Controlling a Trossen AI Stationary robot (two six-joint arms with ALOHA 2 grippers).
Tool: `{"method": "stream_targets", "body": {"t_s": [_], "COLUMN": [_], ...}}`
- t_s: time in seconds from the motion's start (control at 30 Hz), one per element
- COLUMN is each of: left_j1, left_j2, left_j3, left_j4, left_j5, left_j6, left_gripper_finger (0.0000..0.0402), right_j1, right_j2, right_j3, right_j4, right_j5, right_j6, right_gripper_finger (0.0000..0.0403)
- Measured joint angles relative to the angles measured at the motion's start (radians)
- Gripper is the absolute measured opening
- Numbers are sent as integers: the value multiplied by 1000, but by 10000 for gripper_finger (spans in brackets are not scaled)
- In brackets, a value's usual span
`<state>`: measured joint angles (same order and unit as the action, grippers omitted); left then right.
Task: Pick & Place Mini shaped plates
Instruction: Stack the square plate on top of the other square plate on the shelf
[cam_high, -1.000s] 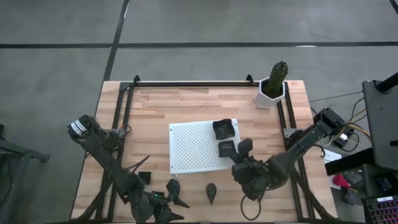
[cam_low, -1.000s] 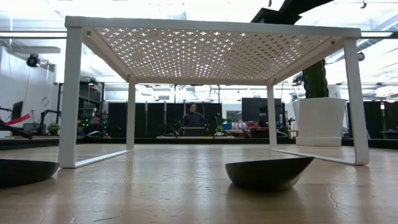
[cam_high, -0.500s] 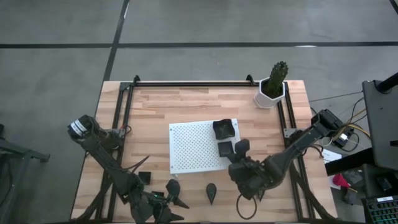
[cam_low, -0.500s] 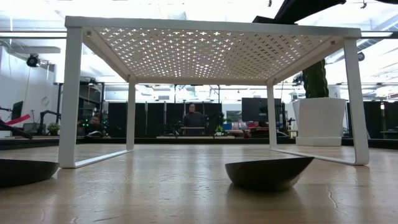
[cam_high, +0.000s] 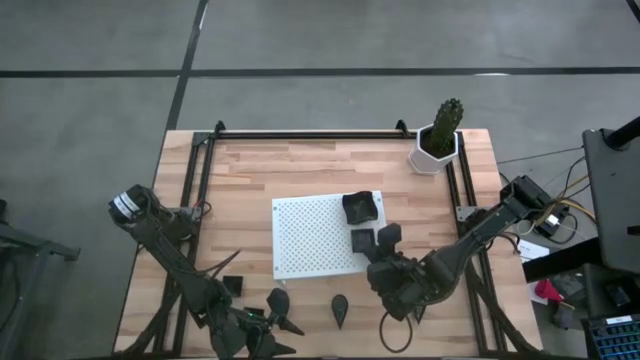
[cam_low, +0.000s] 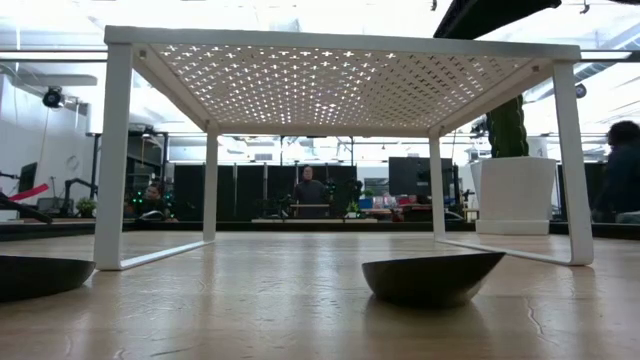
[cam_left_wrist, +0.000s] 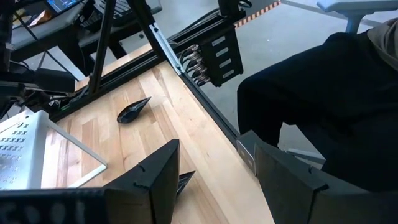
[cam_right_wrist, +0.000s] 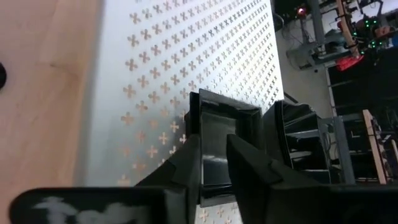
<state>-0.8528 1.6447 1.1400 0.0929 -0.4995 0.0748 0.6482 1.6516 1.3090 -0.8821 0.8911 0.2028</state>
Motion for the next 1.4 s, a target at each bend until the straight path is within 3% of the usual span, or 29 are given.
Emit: {"method": "stream_targets", "body": {"t_s": [0.17,0.33,0.63,0.83,1.4], "left_j1": [0,-2,-41,-115,-185], "left_j2": [-3,-18,-59,-43,127], "left_j3": [0,0,1,1,1], "left_j4": [-27,-96,-477,-631,-647], "left_j5": [0,0,28,78,104], "left_j6": [-26,-93,-552,-758,-957], "left_gripper_finger": [202,202,202,199,176], "right_j1": [17,28,78,115,131], "right_j2": [0,0,5,5,6], "right_j3": [66,140,175,163,161], "right_j4": [2,3,96,158,217], "right_j5": [-1,-1,-35,-36,-36], "right_j6": [0,-7,14,21,15], "right_gripper_finger": [114,120,114,116,105]}}
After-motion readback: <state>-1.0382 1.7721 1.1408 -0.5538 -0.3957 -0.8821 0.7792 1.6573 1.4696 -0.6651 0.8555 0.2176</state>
